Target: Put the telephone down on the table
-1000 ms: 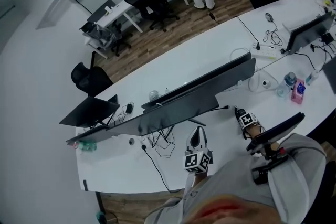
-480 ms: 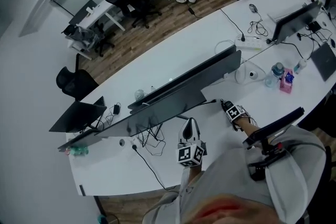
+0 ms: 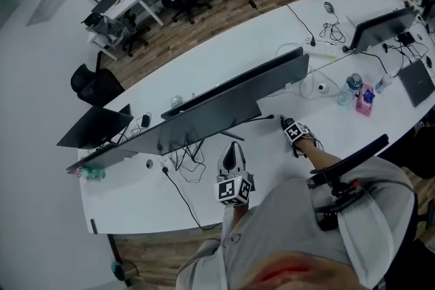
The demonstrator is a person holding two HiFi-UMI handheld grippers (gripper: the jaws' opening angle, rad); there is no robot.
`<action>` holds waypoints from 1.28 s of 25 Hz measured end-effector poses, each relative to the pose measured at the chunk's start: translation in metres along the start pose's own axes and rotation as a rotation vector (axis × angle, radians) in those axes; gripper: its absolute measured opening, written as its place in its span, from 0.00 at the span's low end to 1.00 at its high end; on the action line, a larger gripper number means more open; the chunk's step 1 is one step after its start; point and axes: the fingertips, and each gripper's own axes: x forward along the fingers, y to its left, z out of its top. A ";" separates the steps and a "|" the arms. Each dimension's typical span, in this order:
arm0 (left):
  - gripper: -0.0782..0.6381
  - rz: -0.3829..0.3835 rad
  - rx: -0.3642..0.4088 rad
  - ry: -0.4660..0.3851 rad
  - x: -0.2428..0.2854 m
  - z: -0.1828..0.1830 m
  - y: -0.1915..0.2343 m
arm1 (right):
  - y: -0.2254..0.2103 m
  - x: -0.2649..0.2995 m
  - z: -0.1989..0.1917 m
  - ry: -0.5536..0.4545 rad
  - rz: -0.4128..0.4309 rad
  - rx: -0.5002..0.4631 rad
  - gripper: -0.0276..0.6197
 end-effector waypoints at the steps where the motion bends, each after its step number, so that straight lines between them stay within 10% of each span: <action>1: 0.12 0.005 0.004 -0.005 -0.004 0.001 0.000 | -0.006 -0.007 -0.004 0.009 -0.015 0.025 0.53; 8: 0.12 0.077 -0.009 -0.056 -0.031 0.014 0.015 | -0.010 -0.052 0.013 -0.113 0.081 0.101 0.57; 15: 0.12 0.051 0.020 -0.082 -0.031 0.022 0.003 | -0.001 -0.183 0.090 -0.467 0.212 0.153 0.57; 32: 0.12 -0.113 0.054 -0.195 -0.009 0.094 -0.051 | 0.064 -0.484 0.168 -1.231 0.157 -0.152 0.56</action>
